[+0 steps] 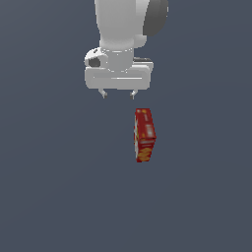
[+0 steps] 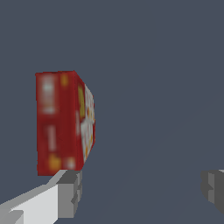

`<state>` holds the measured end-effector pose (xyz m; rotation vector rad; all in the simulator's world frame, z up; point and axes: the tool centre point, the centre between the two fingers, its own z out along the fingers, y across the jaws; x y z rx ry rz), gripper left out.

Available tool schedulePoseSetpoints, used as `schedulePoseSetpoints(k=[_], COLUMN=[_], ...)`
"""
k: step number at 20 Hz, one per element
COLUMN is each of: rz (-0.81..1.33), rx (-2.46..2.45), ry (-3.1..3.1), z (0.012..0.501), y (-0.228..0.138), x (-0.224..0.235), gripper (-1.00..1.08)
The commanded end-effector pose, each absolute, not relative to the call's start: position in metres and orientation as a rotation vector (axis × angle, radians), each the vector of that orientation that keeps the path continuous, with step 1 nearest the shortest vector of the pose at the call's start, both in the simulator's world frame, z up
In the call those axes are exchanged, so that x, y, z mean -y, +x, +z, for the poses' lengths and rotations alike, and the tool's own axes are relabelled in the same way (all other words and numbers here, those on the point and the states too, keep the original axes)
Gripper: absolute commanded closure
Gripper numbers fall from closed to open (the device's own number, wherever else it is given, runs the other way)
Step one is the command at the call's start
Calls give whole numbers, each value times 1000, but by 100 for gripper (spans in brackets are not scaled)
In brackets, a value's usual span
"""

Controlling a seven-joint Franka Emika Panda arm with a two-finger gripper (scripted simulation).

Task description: Pick up the object and move it to a goal position.

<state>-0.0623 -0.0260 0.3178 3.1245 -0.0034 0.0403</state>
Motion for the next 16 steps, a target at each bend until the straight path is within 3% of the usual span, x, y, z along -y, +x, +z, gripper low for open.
schedulePoseSetpoints(k=[1,16], rz=[39,7], rx=[1,-61], ry=[3124,3136], z=[316,255], y=[-61,-33], x=[24,-62], gripper=[-92,-92])
